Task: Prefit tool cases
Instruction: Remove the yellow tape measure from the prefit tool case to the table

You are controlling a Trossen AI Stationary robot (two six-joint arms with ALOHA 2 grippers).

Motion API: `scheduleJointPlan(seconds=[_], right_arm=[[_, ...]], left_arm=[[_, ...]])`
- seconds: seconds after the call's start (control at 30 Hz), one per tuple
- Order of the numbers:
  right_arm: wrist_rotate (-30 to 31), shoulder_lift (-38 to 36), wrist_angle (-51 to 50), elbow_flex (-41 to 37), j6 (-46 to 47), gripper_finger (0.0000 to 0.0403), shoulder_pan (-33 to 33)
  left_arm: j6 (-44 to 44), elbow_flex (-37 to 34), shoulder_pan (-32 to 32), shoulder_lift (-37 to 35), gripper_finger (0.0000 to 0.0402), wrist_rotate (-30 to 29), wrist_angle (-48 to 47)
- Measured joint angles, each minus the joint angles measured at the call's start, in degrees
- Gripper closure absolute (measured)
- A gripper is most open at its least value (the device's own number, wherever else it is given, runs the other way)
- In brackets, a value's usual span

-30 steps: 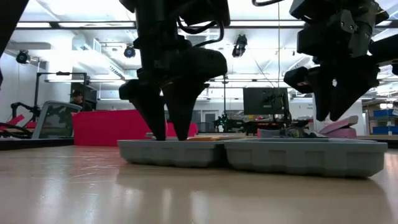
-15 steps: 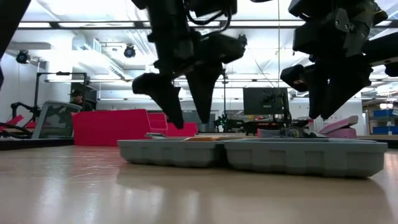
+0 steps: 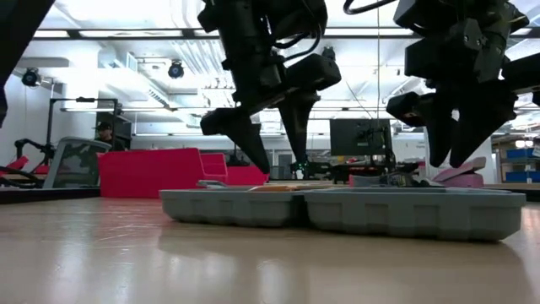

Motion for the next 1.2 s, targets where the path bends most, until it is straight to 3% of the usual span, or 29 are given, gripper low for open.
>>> scheduleJointPlan(seconds=[0.33,0.6,1.2], right_arm=[[0.01,0.00,0.78,0.00,-0.51,0.0341,-0.03],[0.02,0.00,2.50,0.00,-0.47,0.0330,-0.03],[1.04,0.00,3.87,0.00,-0.74,0.0345,-1.63]], left_arm=[[3.88,-0.04,1.59,0.33,0.0092,1.50,-0.18],[7.23,-0.04,3.77,0.65,0.0062,2.59,-0.44],[15.29,1.84,4.50,0.74,0.0097,1.19,-2.82]])
